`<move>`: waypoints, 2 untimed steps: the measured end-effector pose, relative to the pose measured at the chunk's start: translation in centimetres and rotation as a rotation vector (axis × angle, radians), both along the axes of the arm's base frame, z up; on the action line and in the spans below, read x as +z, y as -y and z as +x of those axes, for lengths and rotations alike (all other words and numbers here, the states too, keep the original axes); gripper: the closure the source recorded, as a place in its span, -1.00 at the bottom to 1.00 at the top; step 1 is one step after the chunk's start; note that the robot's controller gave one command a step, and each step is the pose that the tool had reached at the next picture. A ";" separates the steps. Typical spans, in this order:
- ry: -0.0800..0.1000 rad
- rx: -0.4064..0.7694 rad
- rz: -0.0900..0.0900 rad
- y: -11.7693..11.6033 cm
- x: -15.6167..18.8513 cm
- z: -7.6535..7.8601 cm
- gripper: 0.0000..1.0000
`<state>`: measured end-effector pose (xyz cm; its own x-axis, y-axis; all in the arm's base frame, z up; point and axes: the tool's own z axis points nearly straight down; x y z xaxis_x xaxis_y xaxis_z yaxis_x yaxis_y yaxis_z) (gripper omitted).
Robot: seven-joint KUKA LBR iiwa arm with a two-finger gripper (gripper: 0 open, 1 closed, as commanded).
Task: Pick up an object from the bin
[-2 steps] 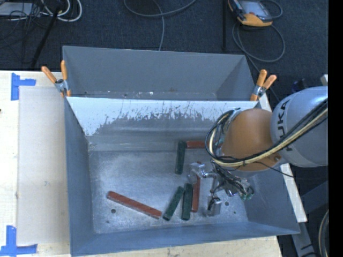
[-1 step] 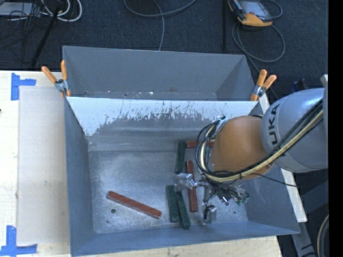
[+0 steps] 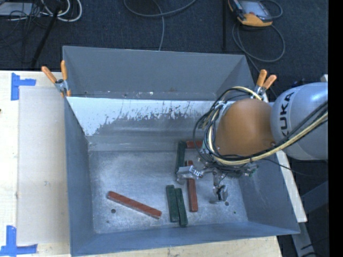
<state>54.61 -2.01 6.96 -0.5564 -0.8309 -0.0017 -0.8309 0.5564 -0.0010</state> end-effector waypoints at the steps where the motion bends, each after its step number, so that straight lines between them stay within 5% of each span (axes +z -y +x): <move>1: -0.002 -0.004 0.001 -0.1 0.0 0.0 1.00; 2: 0.005 0.146 -0.001 0.9 12.5 -0.6 1.00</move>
Offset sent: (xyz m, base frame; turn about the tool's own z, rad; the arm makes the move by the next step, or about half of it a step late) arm 0.0000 0.0000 0.0000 0.0000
